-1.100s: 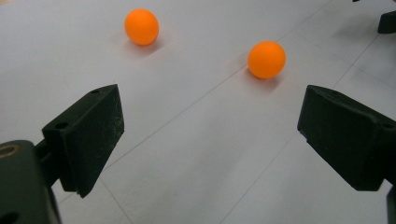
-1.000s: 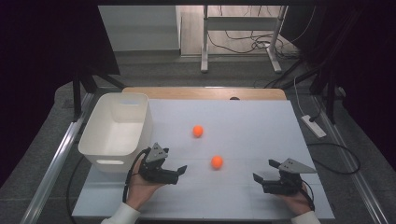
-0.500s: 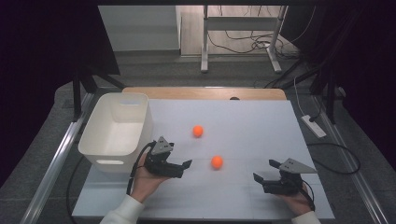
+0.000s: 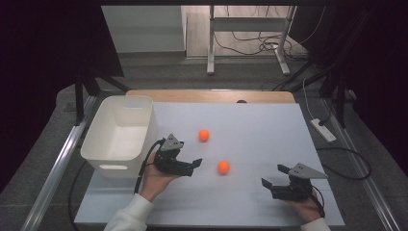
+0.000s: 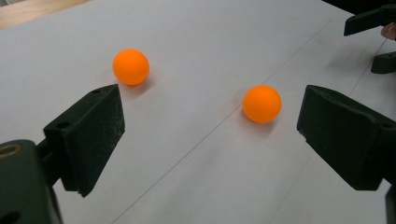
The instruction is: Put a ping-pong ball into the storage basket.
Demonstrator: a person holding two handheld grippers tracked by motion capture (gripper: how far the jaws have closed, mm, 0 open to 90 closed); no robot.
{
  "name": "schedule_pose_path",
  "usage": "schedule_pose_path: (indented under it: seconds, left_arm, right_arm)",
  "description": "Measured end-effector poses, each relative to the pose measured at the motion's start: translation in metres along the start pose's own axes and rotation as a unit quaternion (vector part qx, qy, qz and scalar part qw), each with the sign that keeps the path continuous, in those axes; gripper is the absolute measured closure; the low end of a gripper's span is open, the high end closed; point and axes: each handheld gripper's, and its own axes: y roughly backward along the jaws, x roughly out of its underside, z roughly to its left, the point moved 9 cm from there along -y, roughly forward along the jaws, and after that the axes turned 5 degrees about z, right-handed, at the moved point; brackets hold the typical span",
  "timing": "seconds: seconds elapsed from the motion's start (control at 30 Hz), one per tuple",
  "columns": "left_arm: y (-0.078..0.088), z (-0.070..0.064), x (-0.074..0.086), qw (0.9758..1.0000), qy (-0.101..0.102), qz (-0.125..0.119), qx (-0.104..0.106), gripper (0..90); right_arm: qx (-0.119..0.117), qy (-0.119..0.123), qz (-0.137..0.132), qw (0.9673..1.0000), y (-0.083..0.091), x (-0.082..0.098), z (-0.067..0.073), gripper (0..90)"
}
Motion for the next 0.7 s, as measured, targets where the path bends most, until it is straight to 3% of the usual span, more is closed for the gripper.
schedule_pose_path:
  seconds: [0.7]
  left_arm:
    - [-0.006,0.004,-0.02,1.0,-0.008,-0.003,0.003,8.1]
  right_arm:
    - [0.005,0.002,0.001,1.0,0.001,0.001,-0.001,13.0]
